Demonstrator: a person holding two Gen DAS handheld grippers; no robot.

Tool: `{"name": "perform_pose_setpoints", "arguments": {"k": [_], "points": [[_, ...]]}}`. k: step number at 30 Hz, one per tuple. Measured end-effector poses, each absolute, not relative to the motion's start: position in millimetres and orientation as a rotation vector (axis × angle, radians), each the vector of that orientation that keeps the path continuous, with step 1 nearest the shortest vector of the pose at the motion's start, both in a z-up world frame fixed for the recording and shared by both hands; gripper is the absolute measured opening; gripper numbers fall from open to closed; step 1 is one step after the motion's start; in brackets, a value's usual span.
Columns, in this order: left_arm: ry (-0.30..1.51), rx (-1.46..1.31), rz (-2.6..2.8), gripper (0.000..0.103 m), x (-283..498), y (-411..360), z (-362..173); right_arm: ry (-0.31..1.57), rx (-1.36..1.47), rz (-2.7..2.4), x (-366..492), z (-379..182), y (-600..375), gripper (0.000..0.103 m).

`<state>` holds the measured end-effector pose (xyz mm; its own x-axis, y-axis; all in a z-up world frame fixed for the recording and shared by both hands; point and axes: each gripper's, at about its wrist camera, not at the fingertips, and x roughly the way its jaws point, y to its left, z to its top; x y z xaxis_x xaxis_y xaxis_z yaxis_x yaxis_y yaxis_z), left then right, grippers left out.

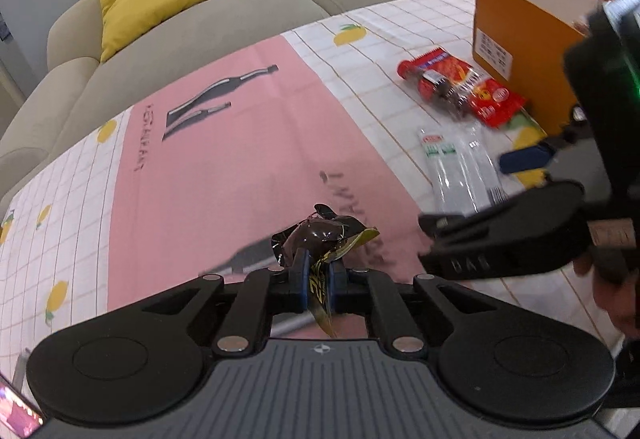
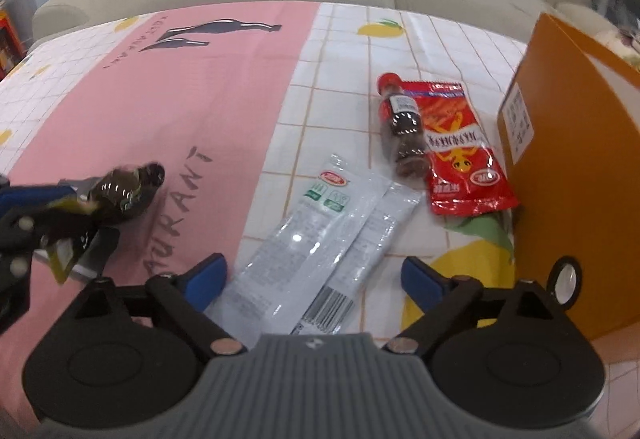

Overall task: Organize snacks
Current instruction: 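Lift the dark-wrapped candy off the cloth with the left tool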

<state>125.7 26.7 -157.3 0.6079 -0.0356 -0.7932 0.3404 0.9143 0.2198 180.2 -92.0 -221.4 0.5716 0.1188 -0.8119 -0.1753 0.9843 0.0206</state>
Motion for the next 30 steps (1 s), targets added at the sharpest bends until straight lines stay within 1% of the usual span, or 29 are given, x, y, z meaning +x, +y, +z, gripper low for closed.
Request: {"name": "perform_pose_setpoints", "arguments": {"k": [1,2,5,9,11,15,16,17,18,19,20,21,23,25,30], "points": [[0.901,0.365,-0.223,0.009,123,27,-157,0.943,-0.075,0.188,178,-220,-90,0.078],[0.907,0.356,-0.222,0.009,121,27,-156,0.947,-0.085,0.2,177,-219,-89,0.074],[0.919,0.312,-0.236,0.01,114,30,-153,0.976,-0.1,0.228,172,-215,-90,0.068],[0.945,0.214,-0.291,0.012,110,34,-150,1.041,-0.14,0.267,165,-210,-102,0.065],[0.956,0.158,-0.329,0.018,108,35,-148,1.07,-0.152,0.268,163,-209,-109,0.065],[0.981,0.057,-0.382,0.024,108,37,-147,1.105,-0.155,0.259,160,-208,-120,0.065],[0.979,0.046,-0.389,0.032,107,38,-146,1.107,-0.154,0.257,159,-208,-121,0.065],[0.973,0.034,-0.399,0.044,106,39,-144,1.109,-0.152,0.254,158,-208,-122,0.065],[0.967,0.021,-0.4,0.052,105,41,-142,1.109,-0.149,0.25,158,-208,-123,0.065],[0.957,0.005,-0.399,0.065,104,43,-139,1.108,-0.143,0.245,157,-207,-124,0.066],[0.945,-0.015,-0.399,0.07,104,45,-136,1.107,-0.133,0.241,156,-206,-124,0.066],[0.933,-0.033,-0.397,0.07,104,48,-134,1.105,-0.117,0.238,156,-205,-126,0.067],[0.922,-0.061,-0.368,0.073,108,54,-132,1.097,-0.074,0.242,155,-202,-127,0.073],[0.95,-0.092,-0.306,0.074,118,59,-135,1.1,-0.048,0.236,155,-201,-127,0.074],[1.086,-0.249,-0.151,0.074,134,63,-156,1.097,-0.071,0.198,153,-205,-122,0.074]]}}
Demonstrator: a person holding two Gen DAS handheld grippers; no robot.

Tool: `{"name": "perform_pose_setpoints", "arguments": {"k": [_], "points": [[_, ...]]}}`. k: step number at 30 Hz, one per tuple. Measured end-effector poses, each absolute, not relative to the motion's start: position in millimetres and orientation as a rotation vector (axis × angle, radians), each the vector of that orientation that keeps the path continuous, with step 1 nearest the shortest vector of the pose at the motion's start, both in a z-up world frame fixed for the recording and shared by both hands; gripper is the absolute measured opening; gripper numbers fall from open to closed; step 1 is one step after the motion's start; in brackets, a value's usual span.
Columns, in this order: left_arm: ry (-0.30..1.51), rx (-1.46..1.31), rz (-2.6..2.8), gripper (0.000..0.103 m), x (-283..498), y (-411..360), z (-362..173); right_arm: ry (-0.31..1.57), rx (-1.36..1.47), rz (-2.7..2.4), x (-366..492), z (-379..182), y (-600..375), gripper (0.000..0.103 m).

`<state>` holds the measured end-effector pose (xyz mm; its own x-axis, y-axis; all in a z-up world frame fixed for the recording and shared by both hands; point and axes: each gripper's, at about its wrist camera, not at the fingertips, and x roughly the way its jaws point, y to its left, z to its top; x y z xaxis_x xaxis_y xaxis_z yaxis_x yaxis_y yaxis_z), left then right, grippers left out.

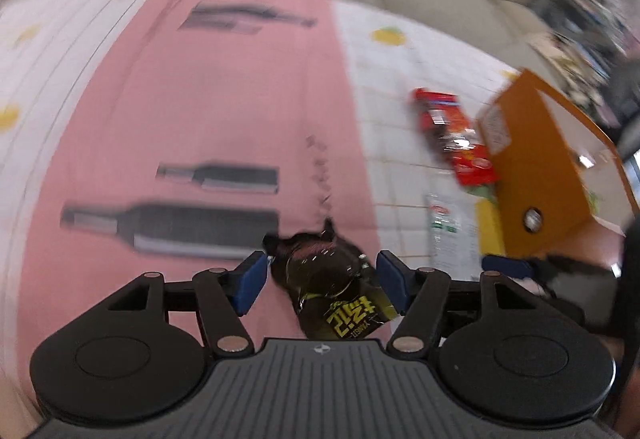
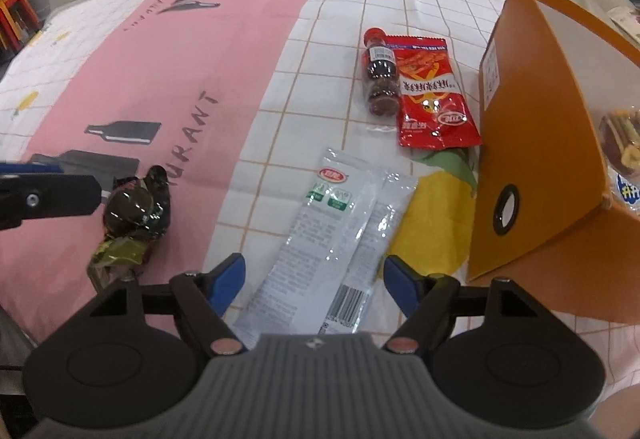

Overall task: Organize snacks
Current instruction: 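Lift the dark-wrapped candy off the cloth with the left tool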

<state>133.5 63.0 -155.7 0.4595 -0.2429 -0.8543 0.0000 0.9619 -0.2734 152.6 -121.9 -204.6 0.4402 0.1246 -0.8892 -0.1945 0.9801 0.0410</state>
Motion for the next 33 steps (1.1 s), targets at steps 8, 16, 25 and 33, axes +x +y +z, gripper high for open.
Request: {"name": "perform_pose_setpoints", "arguments": {"k": [8,16,25,33], "points": [[1.138,-0.357,-0.051,0.073,143,53,-182,1.078,-0.063,0.171,155,-210,-120,0.073],[1.103,-0.262,-0.066,0.07,138,44,-189,1.038,-0.076,0.17,153,-211,-112,0.074],[1.063,-0.222,-0.086,0.064,136,42,-188,1.012,-0.082,0.192,150,-208,-108,0.055],[1.035,-0.253,-0.096,0.062,135,47,-185,0.994,-0.026,0.192,150,-203,-114,0.05]]}}
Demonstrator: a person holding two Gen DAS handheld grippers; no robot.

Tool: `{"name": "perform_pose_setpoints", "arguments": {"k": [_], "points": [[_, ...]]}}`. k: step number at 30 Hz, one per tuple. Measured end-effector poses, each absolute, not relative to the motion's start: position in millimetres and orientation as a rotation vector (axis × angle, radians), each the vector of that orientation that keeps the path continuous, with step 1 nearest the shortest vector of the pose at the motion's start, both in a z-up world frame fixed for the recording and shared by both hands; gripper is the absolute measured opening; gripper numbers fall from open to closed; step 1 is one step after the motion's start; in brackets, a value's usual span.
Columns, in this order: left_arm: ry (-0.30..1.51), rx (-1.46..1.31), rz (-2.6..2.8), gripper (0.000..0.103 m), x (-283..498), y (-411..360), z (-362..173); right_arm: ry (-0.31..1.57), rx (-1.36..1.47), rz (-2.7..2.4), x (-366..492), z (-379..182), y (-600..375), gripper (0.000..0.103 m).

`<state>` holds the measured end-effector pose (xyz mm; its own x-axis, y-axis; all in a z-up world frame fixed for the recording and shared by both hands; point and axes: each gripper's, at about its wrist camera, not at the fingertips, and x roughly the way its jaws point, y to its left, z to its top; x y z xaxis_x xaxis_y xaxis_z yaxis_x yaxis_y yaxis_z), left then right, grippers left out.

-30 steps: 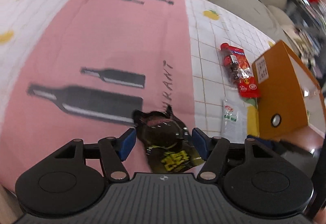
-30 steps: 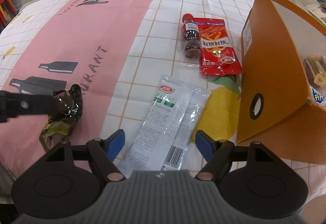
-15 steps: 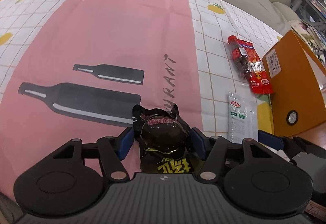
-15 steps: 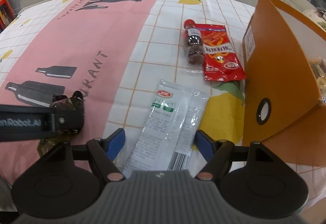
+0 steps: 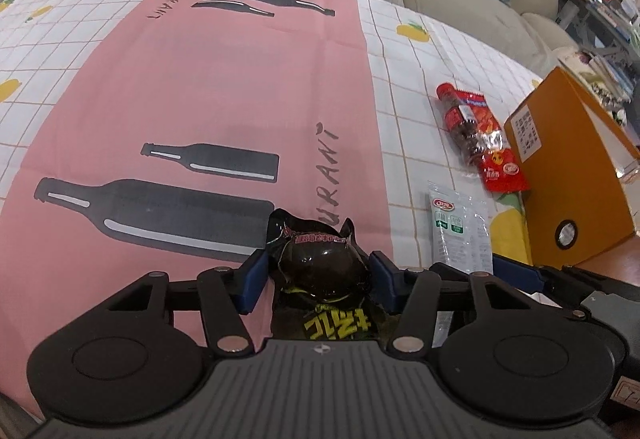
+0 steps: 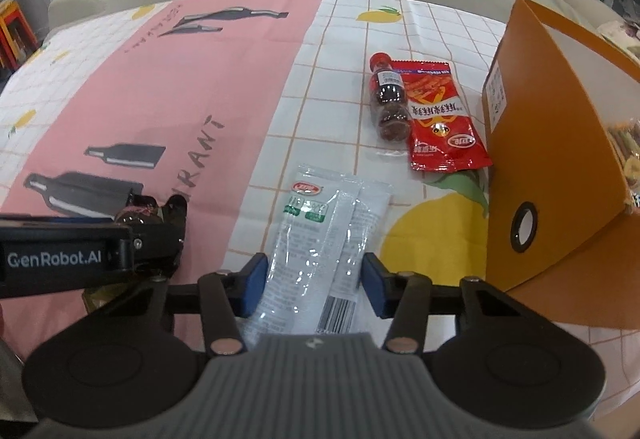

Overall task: Organize snacks
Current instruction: 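Lift the dark-wrapped candy off the cloth with the left tool, then carry the dark-wrapped candy toward the orange box with the left tool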

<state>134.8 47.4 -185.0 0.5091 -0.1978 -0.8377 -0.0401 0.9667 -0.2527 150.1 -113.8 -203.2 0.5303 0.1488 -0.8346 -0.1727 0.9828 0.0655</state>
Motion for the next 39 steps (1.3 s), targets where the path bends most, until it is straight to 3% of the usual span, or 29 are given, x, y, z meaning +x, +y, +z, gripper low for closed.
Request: {"name": "perform_pose_setpoints", "arguments": {"k": [11,18,22,39], "points": [[1.009,-0.239,-0.096,0.05,135,50,-177,0.966,0.003,0.169,154,-197,-123,0.049],[1.021,-0.243,-0.119,0.052,137,49,-183,0.981,-0.01,0.179,154,-201,-120,0.049],[1.033,-0.233,-0.132,0.059,138,47,-192,0.986,-0.007,0.181,155,-203,-120,0.049],[0.976,-0.22,-0.17,0.049,133,48,-184,0.977,0.018,0.198,153,-197,-126,0.049]]}}
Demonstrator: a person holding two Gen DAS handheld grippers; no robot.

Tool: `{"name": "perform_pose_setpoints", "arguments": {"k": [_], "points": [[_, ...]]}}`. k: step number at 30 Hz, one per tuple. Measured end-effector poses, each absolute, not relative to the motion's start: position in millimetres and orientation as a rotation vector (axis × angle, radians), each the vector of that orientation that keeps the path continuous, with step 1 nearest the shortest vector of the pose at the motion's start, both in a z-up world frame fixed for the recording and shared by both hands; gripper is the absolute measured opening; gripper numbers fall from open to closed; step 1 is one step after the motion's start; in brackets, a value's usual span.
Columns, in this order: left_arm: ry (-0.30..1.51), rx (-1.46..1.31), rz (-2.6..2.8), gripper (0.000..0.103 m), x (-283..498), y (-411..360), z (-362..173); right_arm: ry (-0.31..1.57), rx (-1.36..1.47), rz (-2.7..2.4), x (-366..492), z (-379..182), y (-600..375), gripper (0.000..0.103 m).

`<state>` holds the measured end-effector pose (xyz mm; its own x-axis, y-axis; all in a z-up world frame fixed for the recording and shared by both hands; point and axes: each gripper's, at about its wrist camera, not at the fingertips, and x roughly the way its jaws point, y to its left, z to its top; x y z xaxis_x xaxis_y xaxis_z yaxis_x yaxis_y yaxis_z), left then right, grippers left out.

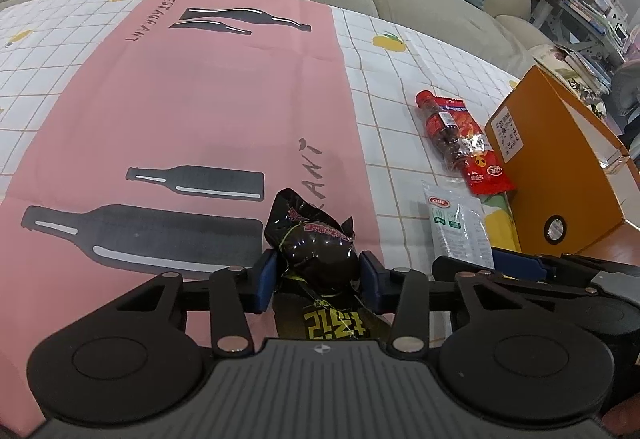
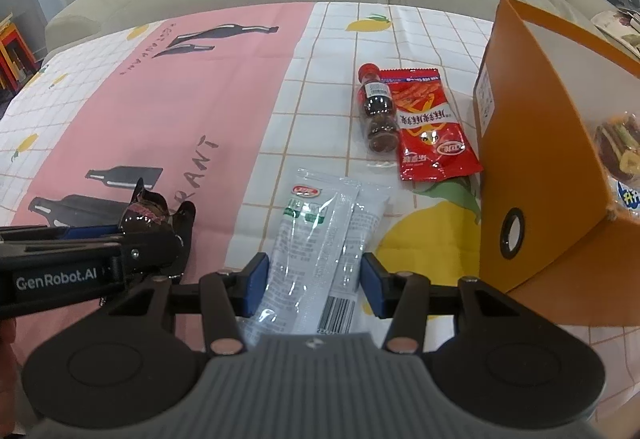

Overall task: Organize snacks
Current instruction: 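Carry the dark-wrapped candy toward the orange box with the left tool, then lower the candy into the box and open the left tool while the right tool drops the white strip pack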

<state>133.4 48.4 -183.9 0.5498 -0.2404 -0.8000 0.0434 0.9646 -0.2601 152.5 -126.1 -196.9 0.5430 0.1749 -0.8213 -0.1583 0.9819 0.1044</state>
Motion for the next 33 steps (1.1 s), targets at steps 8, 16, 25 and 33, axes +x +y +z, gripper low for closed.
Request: {"name": "perform_pose_setpoints", "arguments": {"k": [8,16,25,33], "points": [[0.914,-0.26,-0.181,0.049,125,52,-152,0.927,0.058,0.226,147,-170,-131,0.048],[0.826,-0.248,-0.22,0.049,121,33,-96,0.862,0.082,0.234,136,-123,-147,0.048],[0.763,-0.175,-0.375,0.049,129,-29,-40,0.815,0.117,0.206,128,-72,-215,0.048],[0.781,-0.136,-0.552,0.049,165,-116,-20,0.812,0.144,0.105,134,-48,-303,0.048]]}}
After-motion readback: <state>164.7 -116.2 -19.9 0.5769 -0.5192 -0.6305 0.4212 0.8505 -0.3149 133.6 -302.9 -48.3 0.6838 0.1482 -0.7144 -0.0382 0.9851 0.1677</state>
